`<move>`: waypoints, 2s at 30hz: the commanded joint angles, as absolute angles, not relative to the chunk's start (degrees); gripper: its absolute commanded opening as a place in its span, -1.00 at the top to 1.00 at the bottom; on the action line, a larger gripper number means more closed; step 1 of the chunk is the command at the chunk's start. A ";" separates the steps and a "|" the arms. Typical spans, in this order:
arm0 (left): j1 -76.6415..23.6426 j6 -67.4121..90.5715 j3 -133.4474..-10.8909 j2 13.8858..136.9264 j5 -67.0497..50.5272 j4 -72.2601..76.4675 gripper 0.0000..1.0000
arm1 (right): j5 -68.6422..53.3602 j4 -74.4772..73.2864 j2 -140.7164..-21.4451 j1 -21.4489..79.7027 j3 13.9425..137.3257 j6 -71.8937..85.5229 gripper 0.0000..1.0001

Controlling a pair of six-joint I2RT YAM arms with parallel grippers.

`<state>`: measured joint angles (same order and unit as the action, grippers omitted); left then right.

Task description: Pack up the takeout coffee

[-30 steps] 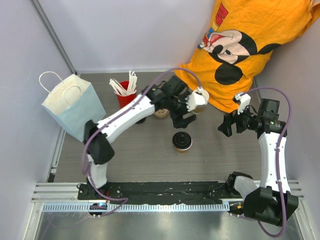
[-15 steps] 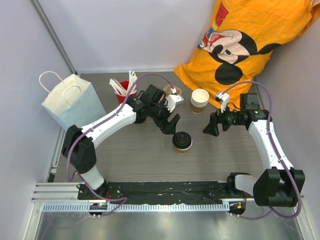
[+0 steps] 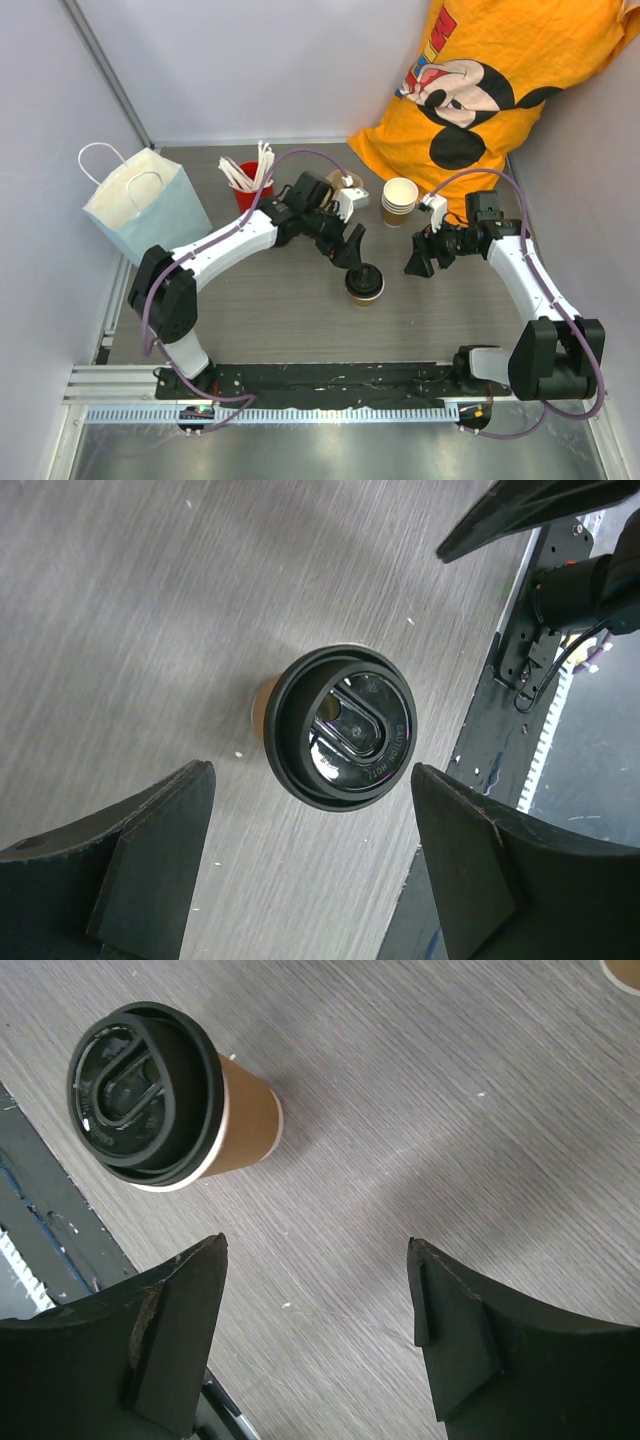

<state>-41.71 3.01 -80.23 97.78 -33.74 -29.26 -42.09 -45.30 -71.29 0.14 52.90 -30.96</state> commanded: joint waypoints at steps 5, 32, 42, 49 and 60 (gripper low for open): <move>-41.57 7.47 -72.61 94.31 -36.46 -22.33 -0.68 | -44.12 -43.51 -69.96 3.34 53.62 -27.60 -0.59; -41.66 10.02 -71.72 94.92 -45.61 -18.81 -0.63 | -31.64 -39.02 -78.48 11.86 52.82 -24.70 -0.60; -41.84 9.67 -71.28 94.83 -46.67 -18.72 -0.62 | -31.82 -37.62 -80.68 14.15 53.00 -23.29 -0.61; -42.27 9.41 -71.19 95.10 -46.93 -18.72 -0.62 | -32.08 -36.39 -81.39 14.41 52.73 -22.32 -0.61; -42.80 9.32 -71.37 95.80 -46.93 -18.81 -0.62 | -32.52 -36.04 -82.09 15.03 52.82 -21.97 -0.61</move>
